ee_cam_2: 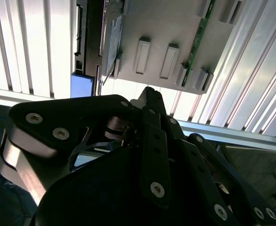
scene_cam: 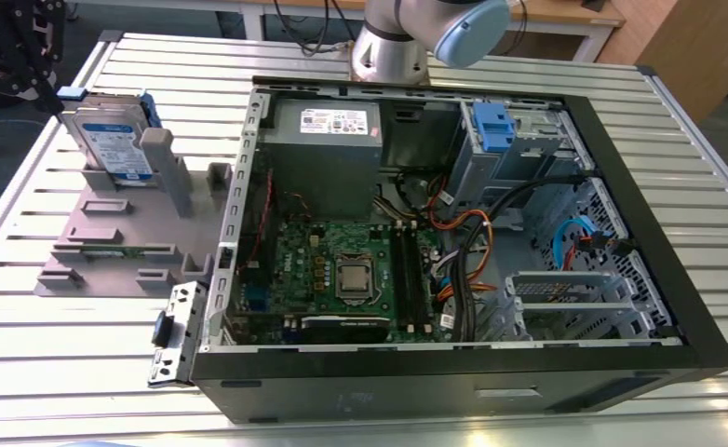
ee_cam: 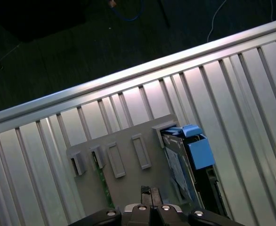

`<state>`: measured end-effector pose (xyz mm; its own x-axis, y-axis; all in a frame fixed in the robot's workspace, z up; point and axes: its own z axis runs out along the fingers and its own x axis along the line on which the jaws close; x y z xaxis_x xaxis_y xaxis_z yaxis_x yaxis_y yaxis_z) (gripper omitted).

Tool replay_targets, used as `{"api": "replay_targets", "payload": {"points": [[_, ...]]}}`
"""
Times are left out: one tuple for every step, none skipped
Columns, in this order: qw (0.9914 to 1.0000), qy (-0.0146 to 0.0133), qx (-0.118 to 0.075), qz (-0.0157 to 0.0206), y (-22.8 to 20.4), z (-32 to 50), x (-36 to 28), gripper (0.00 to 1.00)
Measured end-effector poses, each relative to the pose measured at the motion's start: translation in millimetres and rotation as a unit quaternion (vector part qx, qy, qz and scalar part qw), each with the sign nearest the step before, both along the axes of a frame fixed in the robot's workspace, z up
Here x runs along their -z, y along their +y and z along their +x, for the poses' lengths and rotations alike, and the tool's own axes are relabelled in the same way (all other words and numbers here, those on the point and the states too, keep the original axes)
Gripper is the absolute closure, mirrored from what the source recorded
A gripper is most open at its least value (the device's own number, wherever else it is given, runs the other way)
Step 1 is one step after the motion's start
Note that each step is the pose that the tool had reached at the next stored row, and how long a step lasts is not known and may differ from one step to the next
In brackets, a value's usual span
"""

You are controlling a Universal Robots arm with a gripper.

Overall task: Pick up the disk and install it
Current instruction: 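Pick up the disk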

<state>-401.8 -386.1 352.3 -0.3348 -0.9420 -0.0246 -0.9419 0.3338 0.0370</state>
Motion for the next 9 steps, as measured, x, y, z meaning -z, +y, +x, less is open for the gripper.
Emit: {"api": "replay_targets", "payload": {"points": [[1.00000,0.0000,0.000,0.0000,0.0,0.0,0.0,0.89],[1.00000,0.0000,-0.001,0.0000,0.0,0.0,0.0,0.89],[1.00000,0.0000,-0.001,0.0000,0.0,0.0,0.0,0.89],[1.00000,0.0000,-0.001,0.0000,0.0,0.0,0.0,0.89],[1.00000,0.0000,-0.002,0.0000,0.0,0.0,0.0,0.89],[1.00000,0.0000,-0.002,0.0000,0.0,0.0,0.0,0.89],[1.00000,0.0000,-0.002,0.0000,0.0,0.0,0.0,0.89],[1.00000,0.0000,-0.003,0.0000,0.0,0.0,0.1,0.89],[1.00000,0.0000,-0.003,0.0000,0.0,0.0,0.0,0.89]]}}
